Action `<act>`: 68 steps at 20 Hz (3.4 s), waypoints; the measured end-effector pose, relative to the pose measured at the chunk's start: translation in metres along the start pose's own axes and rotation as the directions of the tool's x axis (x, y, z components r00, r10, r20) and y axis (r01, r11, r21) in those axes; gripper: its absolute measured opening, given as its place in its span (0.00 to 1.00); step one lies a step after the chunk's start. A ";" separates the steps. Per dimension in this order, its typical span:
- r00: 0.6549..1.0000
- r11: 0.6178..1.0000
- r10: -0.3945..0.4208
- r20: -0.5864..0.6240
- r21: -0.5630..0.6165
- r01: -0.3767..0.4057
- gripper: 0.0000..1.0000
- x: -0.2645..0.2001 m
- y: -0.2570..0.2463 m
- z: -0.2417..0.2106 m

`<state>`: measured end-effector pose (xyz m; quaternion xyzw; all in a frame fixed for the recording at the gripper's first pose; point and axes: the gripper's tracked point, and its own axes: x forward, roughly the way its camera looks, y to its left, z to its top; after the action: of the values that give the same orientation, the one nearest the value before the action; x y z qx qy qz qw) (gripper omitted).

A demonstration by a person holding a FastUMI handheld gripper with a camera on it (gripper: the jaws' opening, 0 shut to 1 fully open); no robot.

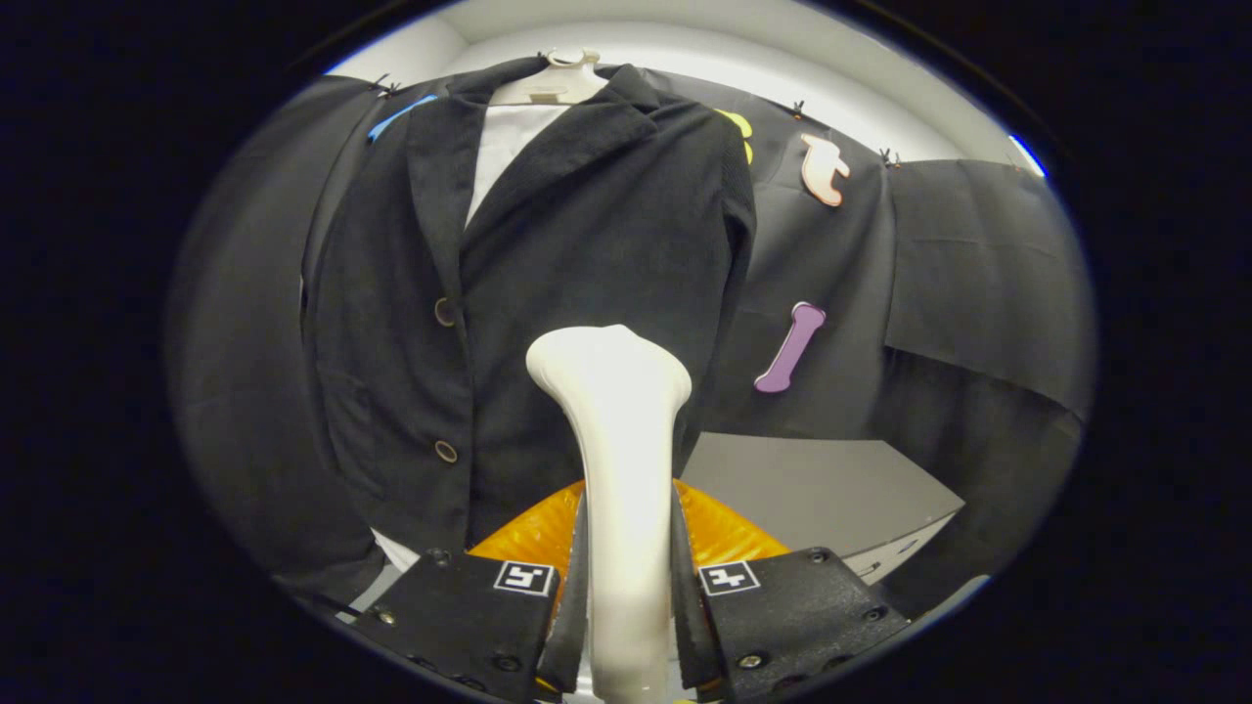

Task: Iron the clothes twice with a garment steamer, once on the left side and once on the right side.

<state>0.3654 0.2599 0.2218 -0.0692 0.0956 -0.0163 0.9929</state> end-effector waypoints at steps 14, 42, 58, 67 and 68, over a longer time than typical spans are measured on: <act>0.997 1.000 0.004 -0.083 -0.018 -0.006 0.40 0.004 0.012 -0.071; 0.955 0.997 0.051 -0.294 -0.037 -0.065 0.40 0.027 0.033 -0.211; 0.995 0.997 0.071 -0.066 0.036 -0.069 0.40 -0.042 0.017 -0.050; 0.989 0.993 0.089 0.120 0.067 -0.098 0.40 -0.083 0.047 0.100; 0.986 0.992 0.095 0.133 0.066 -0.105 0.40 -0.087 0.053 0.113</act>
<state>0.3029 0.3313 0.3405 -0.0289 0.0334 0.0347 0.9984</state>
